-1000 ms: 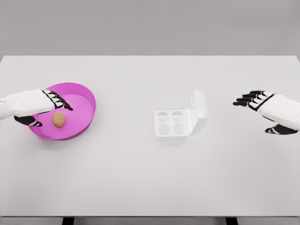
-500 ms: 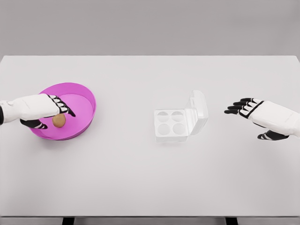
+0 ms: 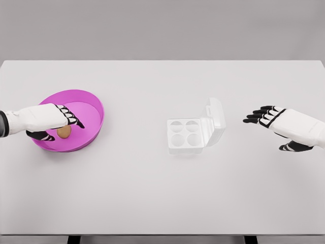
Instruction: Pack egg into the box and close the box lid
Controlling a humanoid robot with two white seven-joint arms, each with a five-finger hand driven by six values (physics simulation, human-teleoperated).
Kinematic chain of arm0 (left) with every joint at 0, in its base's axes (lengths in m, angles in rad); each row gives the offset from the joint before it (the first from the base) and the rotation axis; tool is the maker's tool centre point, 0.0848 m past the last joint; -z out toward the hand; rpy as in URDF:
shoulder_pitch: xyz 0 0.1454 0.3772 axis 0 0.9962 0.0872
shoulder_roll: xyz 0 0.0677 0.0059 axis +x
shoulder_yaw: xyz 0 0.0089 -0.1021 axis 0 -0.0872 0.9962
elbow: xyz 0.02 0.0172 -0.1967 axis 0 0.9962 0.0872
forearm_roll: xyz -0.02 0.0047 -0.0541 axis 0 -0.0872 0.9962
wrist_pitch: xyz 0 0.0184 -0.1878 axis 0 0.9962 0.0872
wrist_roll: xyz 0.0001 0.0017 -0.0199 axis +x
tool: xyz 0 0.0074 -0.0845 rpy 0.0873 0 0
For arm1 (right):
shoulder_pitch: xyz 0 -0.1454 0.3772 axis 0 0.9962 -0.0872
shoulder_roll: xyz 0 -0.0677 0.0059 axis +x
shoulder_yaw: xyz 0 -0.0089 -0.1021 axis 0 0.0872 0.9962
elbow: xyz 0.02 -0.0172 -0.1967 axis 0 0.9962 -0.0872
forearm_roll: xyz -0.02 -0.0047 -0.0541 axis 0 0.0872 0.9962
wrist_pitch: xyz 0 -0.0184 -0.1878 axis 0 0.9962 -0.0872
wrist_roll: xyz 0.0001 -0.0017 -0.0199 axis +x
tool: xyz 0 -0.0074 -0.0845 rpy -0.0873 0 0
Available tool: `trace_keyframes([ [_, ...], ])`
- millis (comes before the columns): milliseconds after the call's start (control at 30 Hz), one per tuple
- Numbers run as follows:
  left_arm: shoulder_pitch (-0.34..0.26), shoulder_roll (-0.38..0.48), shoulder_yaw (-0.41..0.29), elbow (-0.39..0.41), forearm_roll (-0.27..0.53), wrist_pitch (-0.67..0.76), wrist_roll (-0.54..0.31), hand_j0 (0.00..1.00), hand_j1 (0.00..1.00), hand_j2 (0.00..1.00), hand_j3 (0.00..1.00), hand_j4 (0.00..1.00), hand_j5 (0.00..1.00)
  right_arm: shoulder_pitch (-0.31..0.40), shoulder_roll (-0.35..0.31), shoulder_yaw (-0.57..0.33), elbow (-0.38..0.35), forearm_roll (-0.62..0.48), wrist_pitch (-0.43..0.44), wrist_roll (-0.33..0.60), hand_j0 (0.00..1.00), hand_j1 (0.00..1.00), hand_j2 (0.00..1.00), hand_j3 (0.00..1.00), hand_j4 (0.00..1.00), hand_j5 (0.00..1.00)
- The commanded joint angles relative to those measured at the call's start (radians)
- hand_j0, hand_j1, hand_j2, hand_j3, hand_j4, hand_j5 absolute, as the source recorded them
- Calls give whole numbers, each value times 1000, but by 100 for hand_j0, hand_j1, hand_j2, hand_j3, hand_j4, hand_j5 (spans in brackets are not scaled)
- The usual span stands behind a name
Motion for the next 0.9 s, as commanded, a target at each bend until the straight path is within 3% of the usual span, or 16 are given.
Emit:
trace_keyframes([
  [0,0,0,0,4,-3,2,0,82,82,82,82,82,82,0,-1,0,0,-6,3,0,100,100,100,100,100,100],
  [567,-5,-14,0,24,-18,2,0,79,79,79,79,79,79,-2,-4,-2,0,-6,3,0,100,100,100,100,100,100],
  [867,-5,-14,0,24,-18,2,0,70,70,70,70,70,70,-2,-6,-3,0,-6,3,0,100,100,100,100,100,100],
])
